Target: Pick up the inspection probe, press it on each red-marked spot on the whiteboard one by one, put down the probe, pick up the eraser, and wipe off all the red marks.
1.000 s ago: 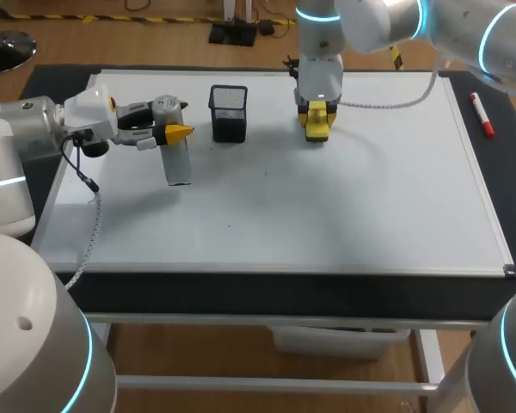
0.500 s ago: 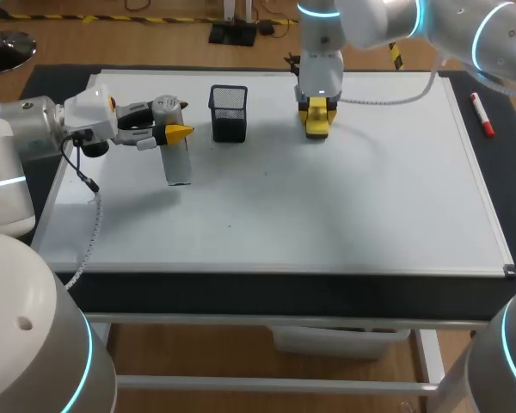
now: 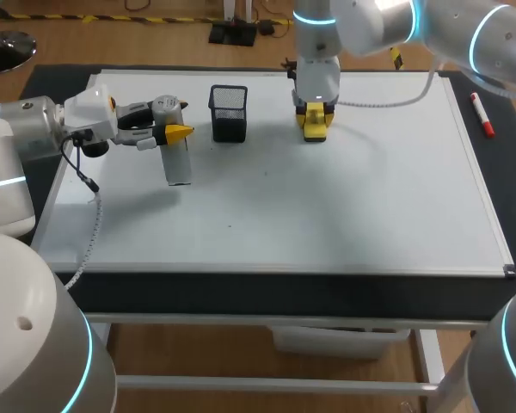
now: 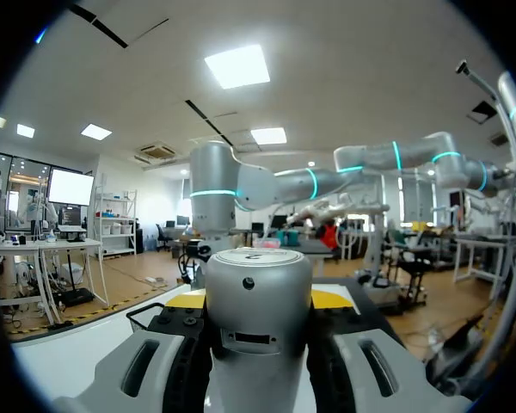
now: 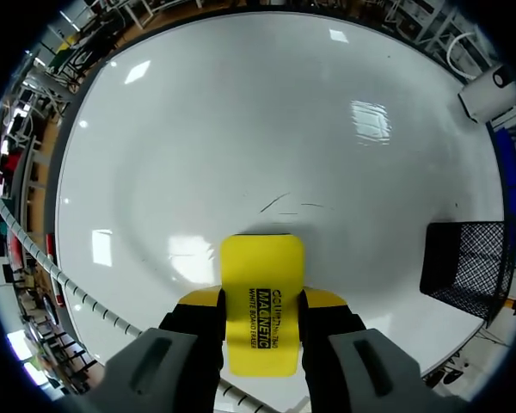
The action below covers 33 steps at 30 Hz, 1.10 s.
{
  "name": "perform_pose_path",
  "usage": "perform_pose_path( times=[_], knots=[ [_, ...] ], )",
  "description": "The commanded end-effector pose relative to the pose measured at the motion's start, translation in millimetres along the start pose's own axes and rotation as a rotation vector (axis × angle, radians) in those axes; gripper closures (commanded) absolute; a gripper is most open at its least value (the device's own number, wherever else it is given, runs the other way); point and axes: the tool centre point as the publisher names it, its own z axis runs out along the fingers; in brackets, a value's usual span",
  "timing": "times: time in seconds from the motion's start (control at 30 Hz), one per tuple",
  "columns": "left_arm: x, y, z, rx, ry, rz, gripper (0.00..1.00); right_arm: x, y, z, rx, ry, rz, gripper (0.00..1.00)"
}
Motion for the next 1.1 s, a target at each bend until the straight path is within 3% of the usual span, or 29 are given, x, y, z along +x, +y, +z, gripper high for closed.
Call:
perform_pose_path(
  times=[0.03, 0.17, 0.23, 0.27, 0.3, 0.6, 0.67, 0.8, 1.1],
  knots=[
    [-0.2, 0.1, 0, 0.003, 0.001, 0.002, 1.0, 0, 0, 0, 0.009, 0.009, -0.004, 1.0],
    [-0.2, 0.1, 0, 0.003, 0.001, 0.002, 1.0, 1, 0, 1, 0.01, 0.013, -0.001, 1.0],
    [-0.2, 0.1, 0, 0.003, 0.001, 0.002, 1.0, 1, 0, 2, 0.009, 0.016, -0.002, 0.62],
    [-0.2, 0.1, 0, 0.003, 0.001, 0.002, 1.0, 1, 1, 2, 0.008, 0.017, -0.001, 0.53],
    [-0.2, 0.1, 0, 0.003, 0.001, 0.002, 1.0, 1, 1, 1, 0.013, 0.025, 0.022, 0.0],
    [-0.2, 0.1, 0, 0.003, 0.001, 0.002, 1.0, 11, -2, -21, 0.0, -0.056, 0.089, 0.0],
    [-0.2, 0.1, 0, 0.003, 0.001, 0.002, 1.0, 15, -4, -29, -0.015, -0.082, 0.152, 0.0],
    [-0.2, 0.1, 0, 0.003, 0.001, 0.002, 1.0, 24, -13, -42, -0.135, -0.12, 0.362, 0.0],
    [-0.2, 0.1, 0, 0.003, 0.001, 0.002, 1.0, 50, -25, -78, -0.296, -0.345, 0.674, 0.0]
  ],
)
